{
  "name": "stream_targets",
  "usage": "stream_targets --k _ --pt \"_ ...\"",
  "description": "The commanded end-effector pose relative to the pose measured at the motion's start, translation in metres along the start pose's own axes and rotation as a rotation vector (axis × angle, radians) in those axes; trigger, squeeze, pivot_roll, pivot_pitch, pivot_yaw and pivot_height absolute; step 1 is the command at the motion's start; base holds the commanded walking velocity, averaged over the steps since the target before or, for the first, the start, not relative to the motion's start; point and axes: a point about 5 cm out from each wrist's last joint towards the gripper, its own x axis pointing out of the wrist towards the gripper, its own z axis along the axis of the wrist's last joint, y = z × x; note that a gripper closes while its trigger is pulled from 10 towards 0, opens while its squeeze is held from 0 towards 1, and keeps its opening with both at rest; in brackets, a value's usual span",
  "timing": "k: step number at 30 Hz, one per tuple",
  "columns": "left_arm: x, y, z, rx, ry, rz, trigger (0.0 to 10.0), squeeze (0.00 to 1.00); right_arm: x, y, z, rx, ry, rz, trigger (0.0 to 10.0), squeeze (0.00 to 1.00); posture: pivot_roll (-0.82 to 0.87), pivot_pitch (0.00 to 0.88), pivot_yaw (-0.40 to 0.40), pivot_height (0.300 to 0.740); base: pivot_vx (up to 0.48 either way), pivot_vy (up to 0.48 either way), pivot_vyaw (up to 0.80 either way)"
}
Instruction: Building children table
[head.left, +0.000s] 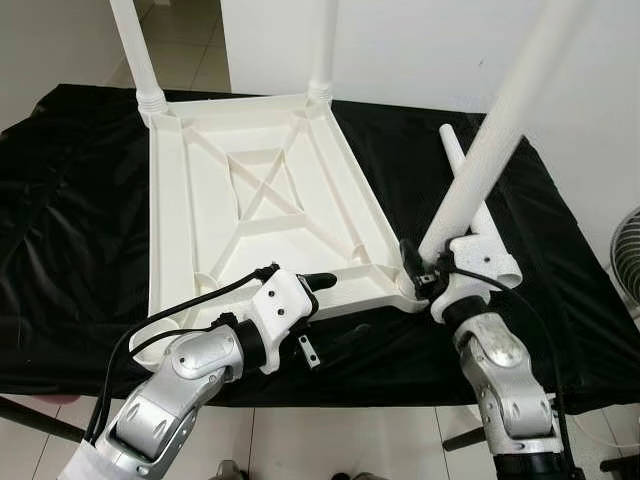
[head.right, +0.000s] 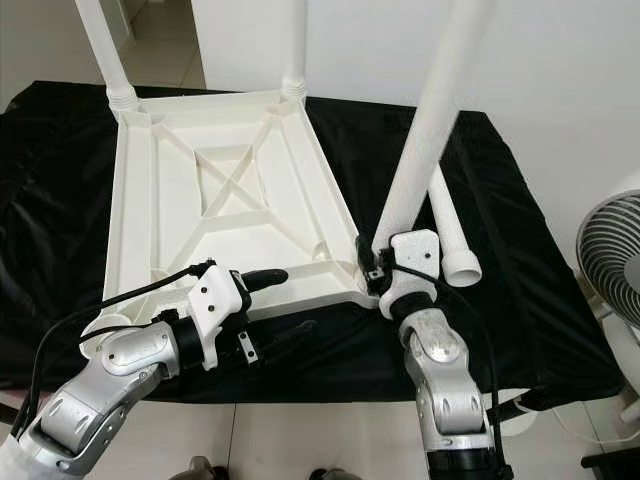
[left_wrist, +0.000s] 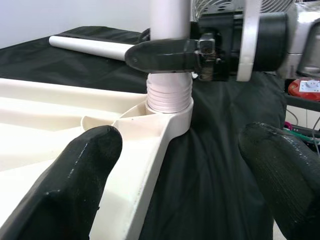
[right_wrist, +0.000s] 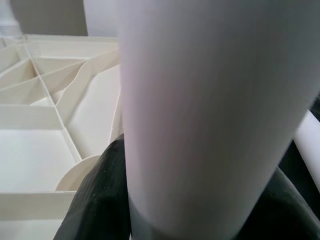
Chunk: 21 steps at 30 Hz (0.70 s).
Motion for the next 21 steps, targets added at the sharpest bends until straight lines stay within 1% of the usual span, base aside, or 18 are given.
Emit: stream_targets --k 1,7,8,11,16,18,21 --pt "-0.001 0.0 -0.001 0.0 0.009 -0.001 10.0 0.0 -0.012 0.001 -0.033 0.052 0.149 -0.015 10.0 0.0 0.11 0.125 -0.032 0.74 0.0 0.0 0.0" --pt "0.001 0.001 -0.001 0.002 0.005 -0.004 10.0 0.0 -0.013 -0.003 -0.033 0.051 0.129 -0.047 10.0 0.0 0.1 0.12 -0.024 0.74 0.0 0.0 0.0" --pt "0.001 0.001 0.0 0.002 0.003 -0.007 10.0 0.0 -0.012 -0.005 -0.033 0.033 0.127 -0.052 10.0 0.0 0.1 0.12 -0.024 0.74 0.0 0.0 0.0" --pt "0.003 0.002 0.0 0.006 0.0 -0.018 10.0 0.0 0.0 -0.011 -0.03 0.005 0.154 -0.053 10.0 0.0 0.09 0.116 -0.017 0.74 0.0 0.0 0.0" --pt "0.004 0.002 0.001 0.007 -0.002 -0.021 10.0 0.0 0.007 -0.01 -0.027 0.004 0.174 -0.012 10.0 0.0 0.09 0.114 -0.02 0.74 0.0 0.0 0.0" --pt "0.004 0.002 0.001 0.007 -0.002 -0.021 10.0 0.0 0.007 -0.01 -0.027 0.004 0.174 -0.012 10.0 0.0 0.09 0.114 -0.02 0.74 0.0 0.0 0.0" --pt "0.004 0.002 0.001 0.003 -0.004 -0.015 10.0 0.0 0.011 -0.006 -0.024 0.001 0.18 0.023 10.0 0.0 0.09 0.114 -0.024 0.74 0.0 0.0 0.0"
